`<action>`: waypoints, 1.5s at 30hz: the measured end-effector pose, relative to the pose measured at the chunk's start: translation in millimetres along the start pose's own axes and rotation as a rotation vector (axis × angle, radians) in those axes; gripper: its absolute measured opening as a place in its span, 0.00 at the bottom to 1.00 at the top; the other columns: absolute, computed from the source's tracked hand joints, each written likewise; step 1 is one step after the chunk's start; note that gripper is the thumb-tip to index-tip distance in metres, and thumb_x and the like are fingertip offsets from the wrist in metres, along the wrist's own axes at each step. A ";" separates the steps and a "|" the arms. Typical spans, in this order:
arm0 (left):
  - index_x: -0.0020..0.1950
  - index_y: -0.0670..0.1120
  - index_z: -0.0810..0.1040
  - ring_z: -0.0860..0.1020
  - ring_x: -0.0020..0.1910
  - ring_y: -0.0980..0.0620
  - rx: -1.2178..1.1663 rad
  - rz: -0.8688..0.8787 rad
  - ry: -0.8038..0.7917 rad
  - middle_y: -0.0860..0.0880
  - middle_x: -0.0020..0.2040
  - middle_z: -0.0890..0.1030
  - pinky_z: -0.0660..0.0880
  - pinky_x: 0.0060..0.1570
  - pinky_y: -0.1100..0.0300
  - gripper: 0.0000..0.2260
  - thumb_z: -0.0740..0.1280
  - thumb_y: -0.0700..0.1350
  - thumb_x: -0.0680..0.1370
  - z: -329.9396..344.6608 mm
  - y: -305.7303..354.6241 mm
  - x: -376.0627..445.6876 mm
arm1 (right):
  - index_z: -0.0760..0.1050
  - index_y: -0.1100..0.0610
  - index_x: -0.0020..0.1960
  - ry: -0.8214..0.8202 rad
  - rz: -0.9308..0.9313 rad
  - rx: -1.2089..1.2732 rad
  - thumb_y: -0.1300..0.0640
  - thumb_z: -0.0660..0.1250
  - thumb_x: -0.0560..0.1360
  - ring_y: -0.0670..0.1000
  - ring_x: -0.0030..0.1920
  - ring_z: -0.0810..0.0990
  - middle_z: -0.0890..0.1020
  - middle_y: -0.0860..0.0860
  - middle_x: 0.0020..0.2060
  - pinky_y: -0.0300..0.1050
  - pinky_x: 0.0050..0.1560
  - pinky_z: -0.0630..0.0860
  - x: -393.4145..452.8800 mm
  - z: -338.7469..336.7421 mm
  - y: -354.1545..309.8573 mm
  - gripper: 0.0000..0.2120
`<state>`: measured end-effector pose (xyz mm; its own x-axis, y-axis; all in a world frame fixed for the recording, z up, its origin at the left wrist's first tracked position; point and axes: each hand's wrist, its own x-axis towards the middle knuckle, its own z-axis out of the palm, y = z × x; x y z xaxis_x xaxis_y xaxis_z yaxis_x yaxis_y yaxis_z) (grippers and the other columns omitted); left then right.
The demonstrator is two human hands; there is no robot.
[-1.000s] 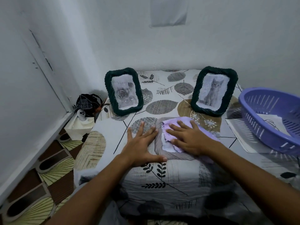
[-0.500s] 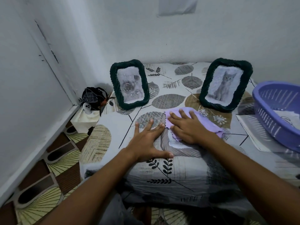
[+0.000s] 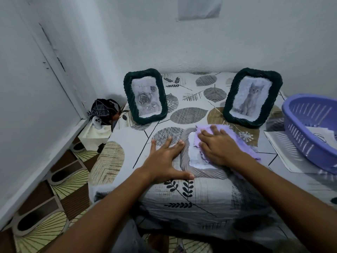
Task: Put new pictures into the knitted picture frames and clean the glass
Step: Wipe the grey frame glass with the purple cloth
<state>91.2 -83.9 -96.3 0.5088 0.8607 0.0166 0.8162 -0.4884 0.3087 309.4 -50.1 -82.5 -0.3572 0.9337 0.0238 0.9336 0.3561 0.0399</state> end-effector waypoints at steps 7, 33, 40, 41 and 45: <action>0.78 0.53 0.50 0.43 0.77 0.54 0.017 -0.005 0.011 0.56 0.78 0.53 0.31 0.71 0.40 0.52 0.55 0.79 0.61 -0.6 0.0 -1.7 | 0.56 0.53 0.77 0.008 0.040 0.042 0.44 0.41 0.80 0.61 0.77 0.47 0.55 0.52 0.77 0.58 0.74 0.47 9.3 5.1 -22.8 0.28; 0.78 0.52 0.50 0.46 0.77 0.54 0.039 -0.022 -0.033 0.54 0.78 0.53 0.38 0.72 0.38 0.54 0.55 0.80 0.59 -8.2 3.2 0.7 | 0.60 0.48 0.75 -0.088 0.191 0.133 0.36 0.44 0.79 0.60 0.77 0.44 0.52 0.58 0.77 0.58 0.75 0.44 -4.9 -4.3 17.8 0.29; 0.78 0.50 0.53 0.41 0.75 0.59 -0.014 -0.007 -0.026 0.51 0.79 0.52 0.36 0.73 0.40 0.56 0.61 0.79 0.58 -12.8 6.0 6.4 | 0.53 0.43 0.77 -0.142 -0.012 0.151 0.30 0.43 0.76 0.58 0.76 0.36 0.43 0.55 0.78 0.61 0.72 0.36 9.6 -4.2 7.4 0.32; 0.78 0.50 0.53 0.41 0.73 0.62 -0.040 -0.014 -0.026 0.50 0.79 0.52 0.35 0.73 0.41 0.56 0.61 0.78 0.58 -13.0 6.2 6.1 | 0.54 0.43 0.76 -0.122 -0.035 0.141 0.28 0.41 0.74 0.58 0.76 0.36 0.44 0.55 0.78 0.62 0.72 0.36 12.5 -2.8 8.6 0.35; 0.78 0.53 0.48 0.22 0.59 0.73 -0.104 -0.048 -0.022 0.51 0.79 0.48 0.27 0.69 0.50 0.55 0.66 0.74 0.59 -14.2 9.4 0.9 | 0.53 0.43 0.76 -0.094 -0.081 0.137 0.28 0.38 0.71 0.57 0.76 0.35 0.43 0.55 0.77 0.61 0.72 0.34 18.0 -1.3 13.2 0.38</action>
<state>95.4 -85.7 -79.9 0.4765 0.8789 -0.0214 0.8076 -0.4279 0.4058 315.2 -28.7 -80.3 -0.4330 0.8988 -0.0674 0.8994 0.4259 -0.0988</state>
